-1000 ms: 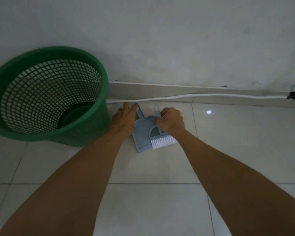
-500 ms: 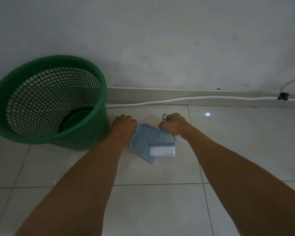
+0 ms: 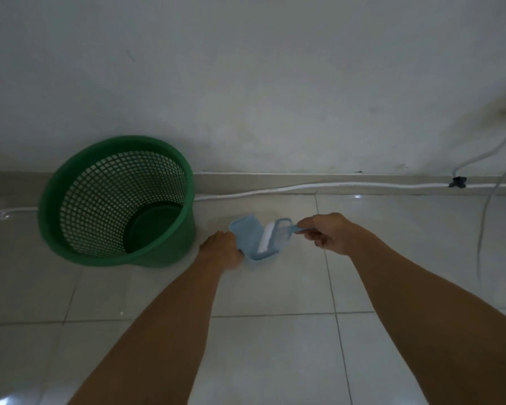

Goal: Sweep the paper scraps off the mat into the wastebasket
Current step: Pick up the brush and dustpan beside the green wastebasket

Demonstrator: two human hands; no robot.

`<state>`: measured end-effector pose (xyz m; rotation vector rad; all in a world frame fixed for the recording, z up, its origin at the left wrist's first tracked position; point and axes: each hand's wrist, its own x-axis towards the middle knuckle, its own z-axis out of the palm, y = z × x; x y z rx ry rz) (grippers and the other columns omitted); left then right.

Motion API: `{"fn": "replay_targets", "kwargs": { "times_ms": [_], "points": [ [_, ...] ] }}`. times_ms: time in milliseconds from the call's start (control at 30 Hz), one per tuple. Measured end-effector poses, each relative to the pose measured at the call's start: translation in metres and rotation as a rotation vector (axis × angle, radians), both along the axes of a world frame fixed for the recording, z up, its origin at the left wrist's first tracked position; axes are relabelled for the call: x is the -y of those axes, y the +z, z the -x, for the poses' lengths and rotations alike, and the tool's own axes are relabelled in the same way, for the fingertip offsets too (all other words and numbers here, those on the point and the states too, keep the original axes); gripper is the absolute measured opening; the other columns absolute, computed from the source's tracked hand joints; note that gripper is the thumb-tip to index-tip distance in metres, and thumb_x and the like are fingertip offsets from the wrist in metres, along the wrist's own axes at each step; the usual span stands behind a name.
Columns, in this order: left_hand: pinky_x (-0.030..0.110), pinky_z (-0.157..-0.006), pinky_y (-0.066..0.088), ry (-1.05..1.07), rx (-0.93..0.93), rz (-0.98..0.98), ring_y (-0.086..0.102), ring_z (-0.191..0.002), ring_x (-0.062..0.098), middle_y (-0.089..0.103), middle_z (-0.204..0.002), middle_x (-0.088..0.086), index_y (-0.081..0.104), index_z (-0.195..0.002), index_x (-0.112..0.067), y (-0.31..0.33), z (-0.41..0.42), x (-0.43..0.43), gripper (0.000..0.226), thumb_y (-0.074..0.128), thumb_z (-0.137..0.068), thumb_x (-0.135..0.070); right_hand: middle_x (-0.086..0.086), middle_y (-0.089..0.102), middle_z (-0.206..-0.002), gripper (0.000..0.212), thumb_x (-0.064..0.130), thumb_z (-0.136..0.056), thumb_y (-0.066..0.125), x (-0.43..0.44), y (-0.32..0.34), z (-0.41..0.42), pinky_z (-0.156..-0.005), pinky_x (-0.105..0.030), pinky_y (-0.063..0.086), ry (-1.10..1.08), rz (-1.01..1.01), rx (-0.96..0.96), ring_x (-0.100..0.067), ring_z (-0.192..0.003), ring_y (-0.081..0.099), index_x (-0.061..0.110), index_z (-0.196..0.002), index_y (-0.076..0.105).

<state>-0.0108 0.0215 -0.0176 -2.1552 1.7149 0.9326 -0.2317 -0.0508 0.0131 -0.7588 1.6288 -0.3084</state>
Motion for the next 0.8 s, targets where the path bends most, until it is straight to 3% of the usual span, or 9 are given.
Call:
{"fn": "replay_targets", "kwargs": {
  "times_ms": [100, 267, 433, 600, 800],
  "points": [
    [0.035, -0.094, 0.047, 0.077, -0.031, -0.038, 0.057, -0.118, 0.032, 0.058, -0.131, 0.016, 0.055, -0.128, -0.007, 0.040, 0.017, -0.021, 0.043, 0.050, -0.093, -0.033, -0.016, 0.067, -0.078, 0.008, -0.003, -0.088, 0.062, -0.020, 0.034, 0.006, -0.037, -0.016, 0.040, -0.111, -0.061, 0.082, -0.011, -0.049, 0.057, -0.006, -0.095, 0.065],
    [0.033, -0.094, 0.047, 0.146, -0.071, -0.067, 0.057, -0.118, 0.031, 0.057, -0.129, 0.016, 0.054, -0.125, -0.004, 0.138, 0.023, -0.050, 0.039, 0.051, -0.092, -0.023, -0.021, 0.061, -0.082, 0.009, -0.009, -0.094, 0.049, -0.052, 0.125, -0.003, -0.042, -0.021, 0.050, -0.099, -0.217, 0.147, -0.021, -0.067, 0.060, -0.008, -0.094, 0.058],
    [0.033, -0.090, 0.052, 0.127, -0.082, -0.047, 0.062, -0.109, 0.028, 0.063, -0.119, 0.013, 0.058, -0.116, -0.003, 0.262, 0.014, -0.063, 0.030, 0.049, -0.091, -0.018, -0.016, 0.057, -0.083, 0.011, -0.006, -0.094, 0.046, -0.070, 0.246, -0.015, -0.045, -0.024, 0.041, -0.070, -0.292, 0.162, -0.019, -0.063, 0.055, -0.002, -0.096, 0.056],
    [0.033, -0.085, 0.052, 0.183, -0.058, -0.032, 0.063, -0.106, 0.028, 0.064, -0.116, 0.013, 0.058, -0.117, -0.001, 0.399, 0.001, -0.060, 0.030, 0.048, -0.093, -0.016, -0.015, 0.061, -0.081, 0.020, 0.001, -0.096, 0.041, -0.073, 0.384, -0.037, -0.043, -0.022, 0.039, -0.003, -0.210, 0.144, -0.015, -0.058, 0.051, 0.002, -0.101, 0.060],
    [0.036, -0.084, 0.050, 0.265, -0.113, 0.018, 0.061, -0.108, 0.032, 0.061, -0.118, 0.016, 0.058, -0.121, -0.003, 0.562, -0.016, -0.055, 0.040, 0.055, -0.090, -0.027, -0.007, 0.048, -0.061, 0.028, 0.003, -0.095, 0.030, -0.073, 0.553, -0.068, -0.035, -0.016, 0.016, 0.073, -0.085, 0.063, -0.011, -0.044, 0.029, 0.009, -0.078, 0.051]
  ]
}}
